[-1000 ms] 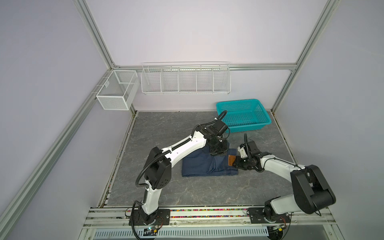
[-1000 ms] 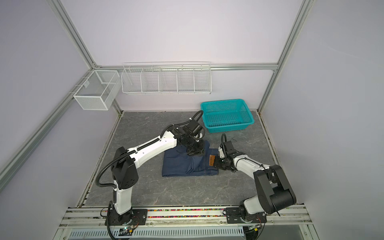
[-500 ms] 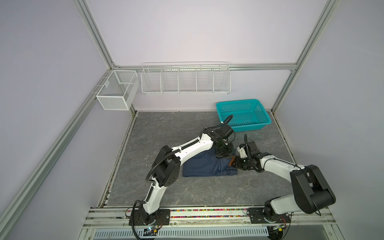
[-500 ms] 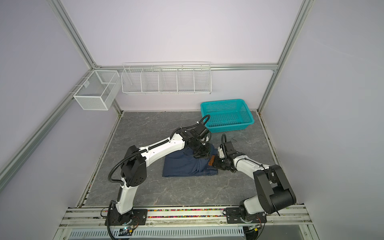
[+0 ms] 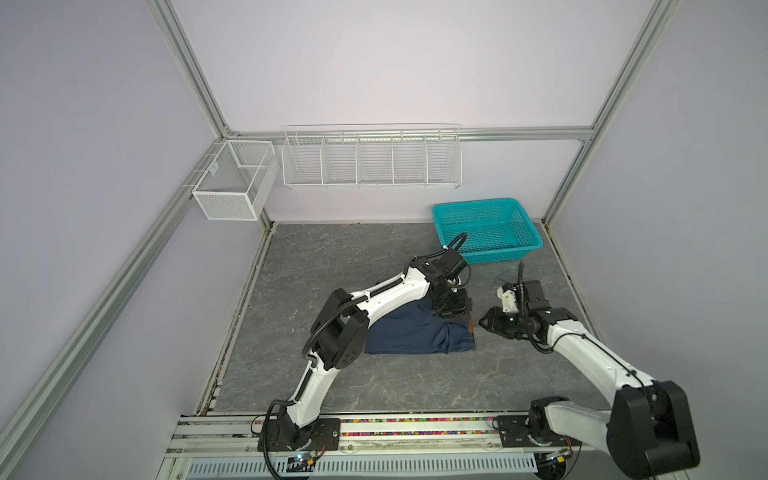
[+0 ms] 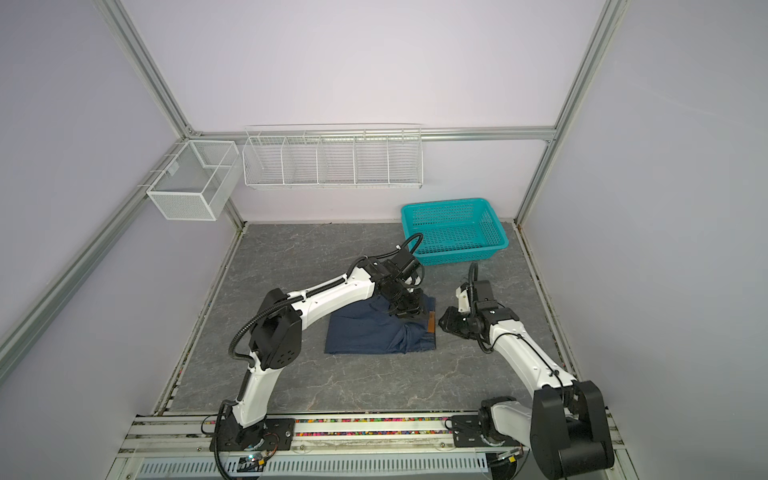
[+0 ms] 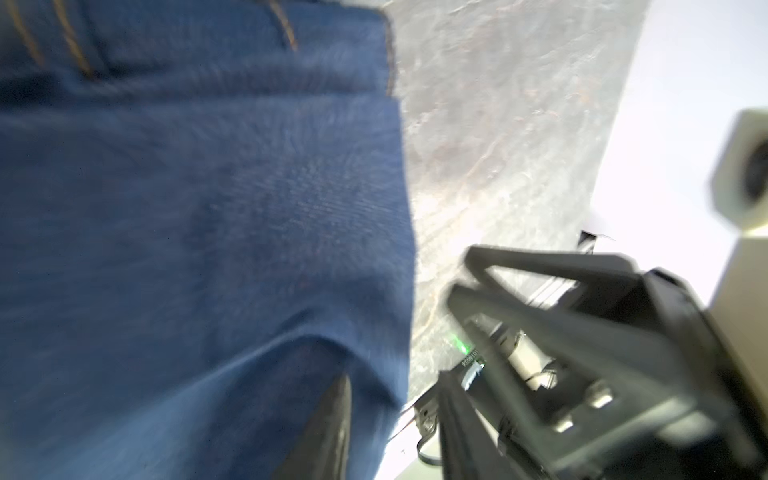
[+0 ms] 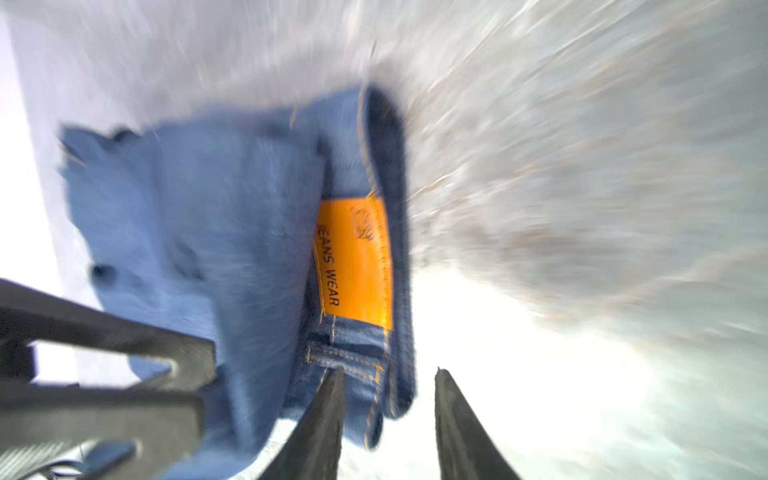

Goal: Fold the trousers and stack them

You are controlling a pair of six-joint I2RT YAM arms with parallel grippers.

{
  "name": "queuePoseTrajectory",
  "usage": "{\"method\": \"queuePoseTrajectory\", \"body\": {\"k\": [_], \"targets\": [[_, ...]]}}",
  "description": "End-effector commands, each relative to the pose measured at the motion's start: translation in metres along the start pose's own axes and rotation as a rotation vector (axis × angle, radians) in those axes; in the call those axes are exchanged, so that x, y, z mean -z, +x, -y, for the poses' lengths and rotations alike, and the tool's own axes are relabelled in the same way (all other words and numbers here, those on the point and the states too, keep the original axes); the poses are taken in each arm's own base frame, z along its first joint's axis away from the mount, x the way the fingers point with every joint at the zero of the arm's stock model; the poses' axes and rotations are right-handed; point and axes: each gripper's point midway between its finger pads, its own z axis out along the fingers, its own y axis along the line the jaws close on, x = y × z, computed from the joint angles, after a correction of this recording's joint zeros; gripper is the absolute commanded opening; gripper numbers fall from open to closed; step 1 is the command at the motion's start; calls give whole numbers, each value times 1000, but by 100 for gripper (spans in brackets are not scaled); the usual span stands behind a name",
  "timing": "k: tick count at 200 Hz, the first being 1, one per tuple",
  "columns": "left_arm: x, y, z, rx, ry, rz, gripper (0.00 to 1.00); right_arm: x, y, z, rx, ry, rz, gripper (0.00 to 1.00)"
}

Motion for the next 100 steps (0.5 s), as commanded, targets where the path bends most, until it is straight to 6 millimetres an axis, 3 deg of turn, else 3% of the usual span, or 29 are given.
{"method": "queuePoseTrajectory", "body": {"k": [1,22,52,75,100], "targets": [[52,-1,27,-35,83,48,38,21,0,-5,7,-31,0,40],[68,3,12,-21,50,52,38,28,-14,-36,18,-173,22,41],[79,-3,-37,12,-62,78,38,20,-27,-80,74,-292,33,39],[85,-11,-72,19,-179,103,37,1,-14,-119,161,-340,-31,37],[88,-20,-107,40,-253,133,37,-24,1,-126,214,-316,-103,36]]}}
